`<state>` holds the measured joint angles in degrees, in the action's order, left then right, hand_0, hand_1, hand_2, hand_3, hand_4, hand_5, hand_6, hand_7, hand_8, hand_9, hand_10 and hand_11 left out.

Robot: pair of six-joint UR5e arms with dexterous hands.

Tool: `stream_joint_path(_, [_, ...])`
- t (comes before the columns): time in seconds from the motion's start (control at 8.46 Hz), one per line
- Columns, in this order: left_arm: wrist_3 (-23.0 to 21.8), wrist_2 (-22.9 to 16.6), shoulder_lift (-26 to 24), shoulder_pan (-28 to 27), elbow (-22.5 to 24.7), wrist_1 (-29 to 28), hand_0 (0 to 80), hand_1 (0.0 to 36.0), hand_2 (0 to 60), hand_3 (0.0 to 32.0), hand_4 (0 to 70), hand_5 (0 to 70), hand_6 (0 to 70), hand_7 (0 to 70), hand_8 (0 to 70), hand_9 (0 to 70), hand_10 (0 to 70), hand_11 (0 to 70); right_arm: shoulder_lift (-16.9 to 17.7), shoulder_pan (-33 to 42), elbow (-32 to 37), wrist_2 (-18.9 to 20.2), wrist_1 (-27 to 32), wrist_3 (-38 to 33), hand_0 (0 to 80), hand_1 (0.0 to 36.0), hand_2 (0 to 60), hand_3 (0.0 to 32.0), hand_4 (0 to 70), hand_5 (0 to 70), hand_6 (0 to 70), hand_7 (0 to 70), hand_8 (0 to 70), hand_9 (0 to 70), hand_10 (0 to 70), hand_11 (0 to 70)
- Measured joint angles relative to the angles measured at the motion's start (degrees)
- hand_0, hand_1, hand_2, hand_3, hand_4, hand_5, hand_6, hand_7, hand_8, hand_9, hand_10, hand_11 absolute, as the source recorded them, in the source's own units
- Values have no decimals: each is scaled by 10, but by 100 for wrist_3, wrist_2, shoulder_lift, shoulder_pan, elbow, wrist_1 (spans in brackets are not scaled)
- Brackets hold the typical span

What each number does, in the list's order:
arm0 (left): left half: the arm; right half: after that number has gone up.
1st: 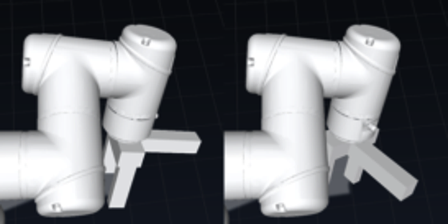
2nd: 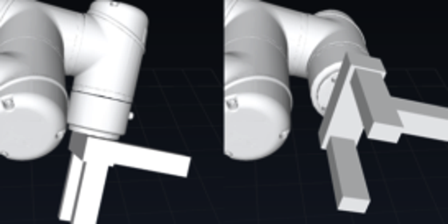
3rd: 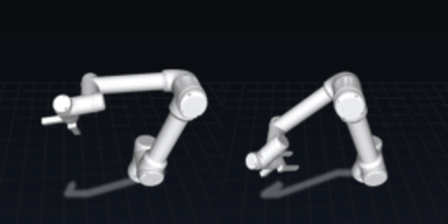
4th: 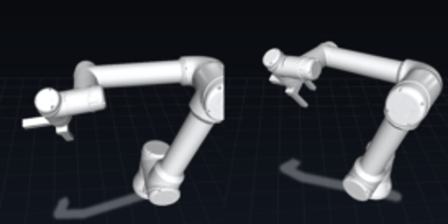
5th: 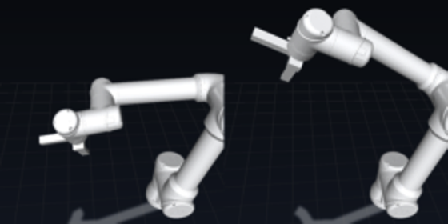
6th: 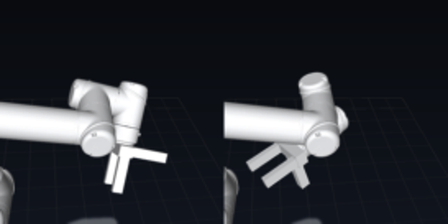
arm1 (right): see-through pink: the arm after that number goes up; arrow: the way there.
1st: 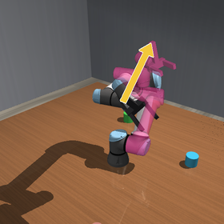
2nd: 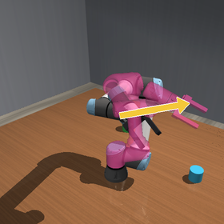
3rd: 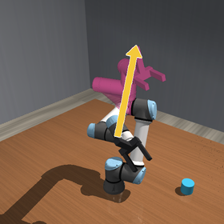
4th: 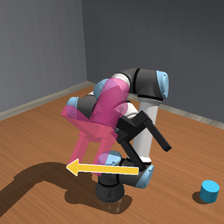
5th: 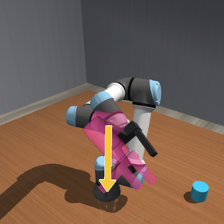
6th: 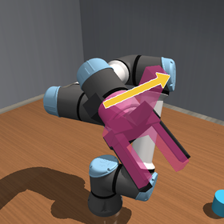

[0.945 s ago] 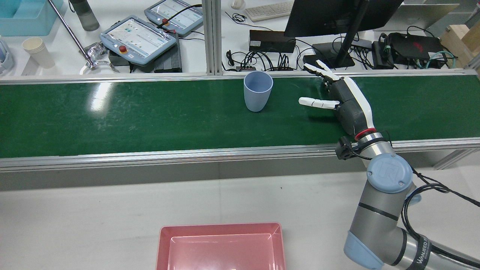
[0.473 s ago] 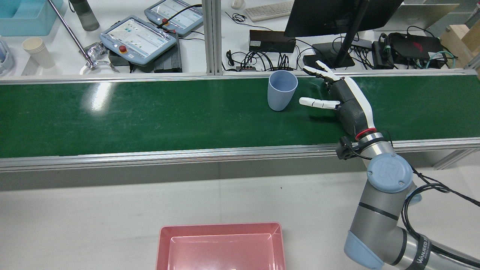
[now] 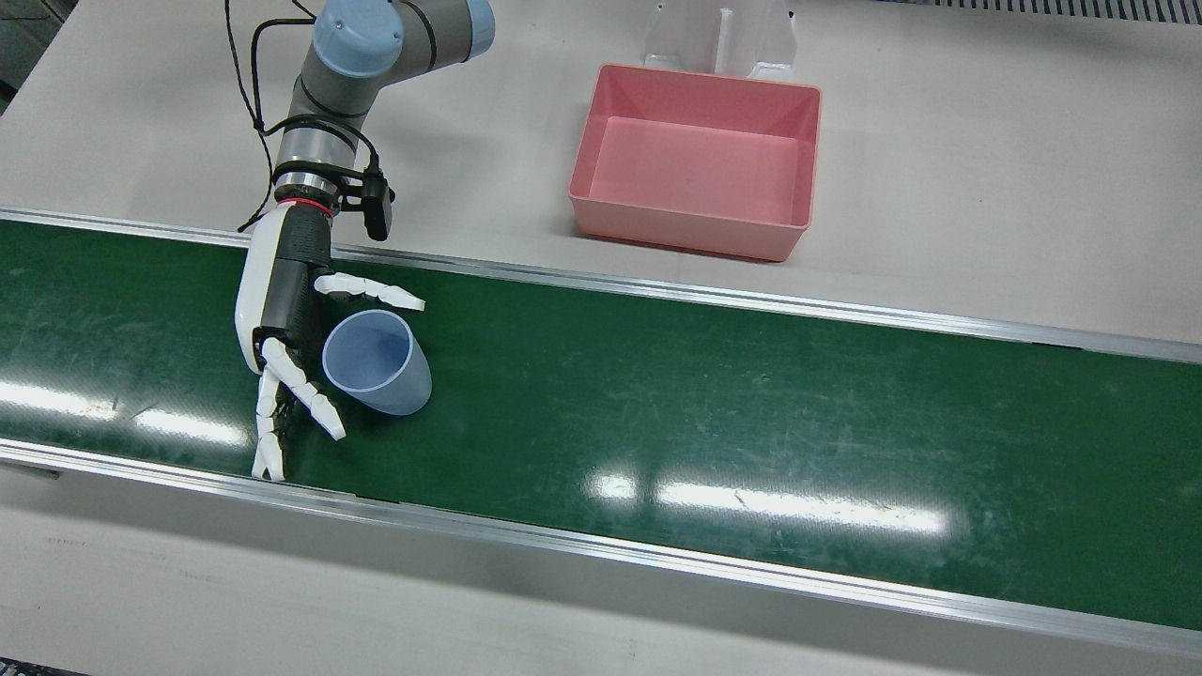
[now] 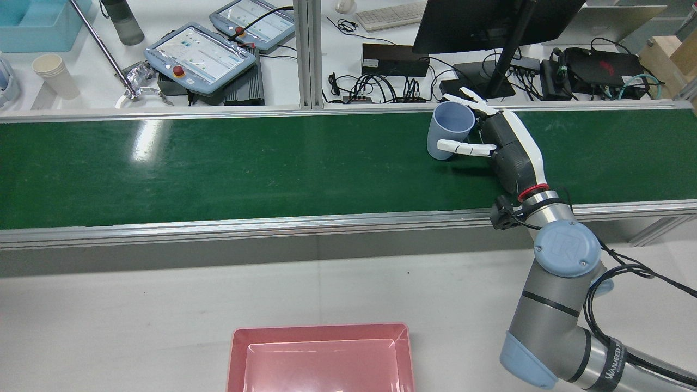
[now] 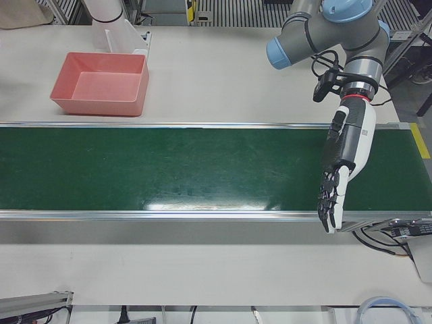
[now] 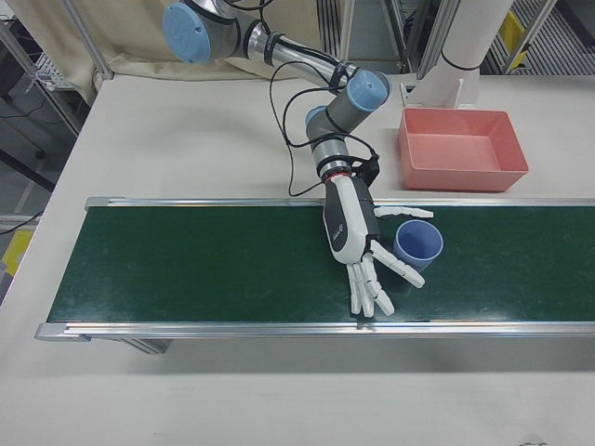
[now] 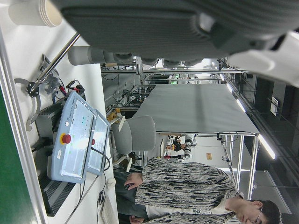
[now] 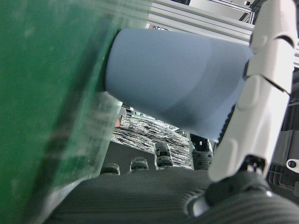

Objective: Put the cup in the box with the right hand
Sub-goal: 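Close the right hand around the light blue cup on the belt, then lift the cup off the belt and lower it into the pink tray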

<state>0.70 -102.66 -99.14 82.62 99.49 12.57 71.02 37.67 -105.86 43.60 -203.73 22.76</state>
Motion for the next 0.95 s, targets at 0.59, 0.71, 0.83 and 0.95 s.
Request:
stream_joint_path(0.59, [0, -2, 0, 0, 0, 0, 0, 0, 0, 0, 0, 0, 0, 0, 0, 0, 0, 0, 48, 25, -18, 0, -123, 5, 407, 123, 305, 0, 99, 82, 325, 700, 376, 620, 283, 416])
stream_joint_path(0.71, [0, -1, 0, 0, 0, 0, 0, 0, 0, 0, 0, 0, 0, 0, 0, 0, 0, 0, 65, 68, -83, -2, -154, 8, 415, 123, 282, 0, 93, 81, 313, 700, 367, 612, 271, 400])
stream_joint_path(0.83, [0, -1, 0, 0, 0, 0, 0, 0, 0, 0, 0, 0, 0, 0, 0, 0, 0, 0, 111, 129, -284, -2, -171, 65, 424, 119, 251, 0, 116, 79, 306, 700, 360, 606, 259, 383])
stream_joint_path(0.95, [0, 0, 0, 0, 0, 0, 0, 0, 0, 0, 0, 0, 0, 0, 0, 0, 0, 0, 202, 191, -681, 2, -179, 242, 422, 113, 245, 0, 166, 73, 304, 700, 353, 598, 250, 368])
